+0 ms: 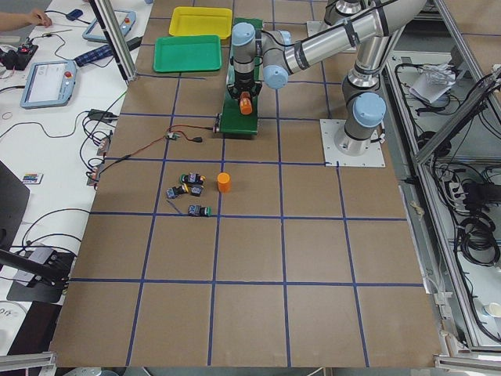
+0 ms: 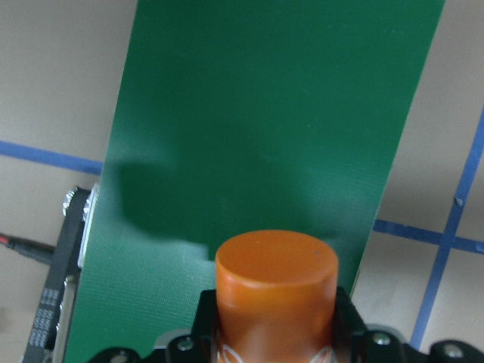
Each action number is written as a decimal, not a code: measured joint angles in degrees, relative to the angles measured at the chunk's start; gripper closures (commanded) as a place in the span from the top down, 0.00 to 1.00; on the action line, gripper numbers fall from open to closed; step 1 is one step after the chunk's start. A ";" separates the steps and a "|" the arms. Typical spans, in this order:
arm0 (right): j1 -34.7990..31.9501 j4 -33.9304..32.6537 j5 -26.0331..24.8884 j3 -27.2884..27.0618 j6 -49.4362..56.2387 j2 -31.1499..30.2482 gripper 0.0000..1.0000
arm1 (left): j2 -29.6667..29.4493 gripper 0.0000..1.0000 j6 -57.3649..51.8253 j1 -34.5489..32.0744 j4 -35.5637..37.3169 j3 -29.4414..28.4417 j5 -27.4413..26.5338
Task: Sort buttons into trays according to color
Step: 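Carry the orange cell with the left gripper onto the conveyor and release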
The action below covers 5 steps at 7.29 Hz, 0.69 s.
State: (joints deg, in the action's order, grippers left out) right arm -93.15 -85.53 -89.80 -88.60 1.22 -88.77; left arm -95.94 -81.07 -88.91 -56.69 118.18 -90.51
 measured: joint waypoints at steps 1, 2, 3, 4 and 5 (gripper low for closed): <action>0.04 0.01 0.04 0.00 -0.04 0.00 1.00 | -0.72 1.00 -0.16 -0.02 2.19 0.72 0.32; 0.06 0.01 0.05 0.00 -0.06 0.00 1.00 | -0.94 1.00 -0.25 0.01 3.31 1.15 1.16; 0.09 0.03 0.06 0.00 -0.07 0.00 1.00 | -0.49 1.00 -0.21 0.08 3.94 1.09 1.98; 0.13 0.07 0.07 0.00 -0.07 0.00 1.00 | 0.31 1.00 0.44 0.71 4.28 0.46 2.22; 0.17 0.07 0.07 0.00 -0.07 0.00 1.00 | 0.25 1.00 3.61 3.31 4.23 -0.91 2.35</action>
State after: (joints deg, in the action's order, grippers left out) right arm -92.98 -85.46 -89.74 -88.59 1.14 -88.77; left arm -95.69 -77.45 -85.60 -52.46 117.27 -88.17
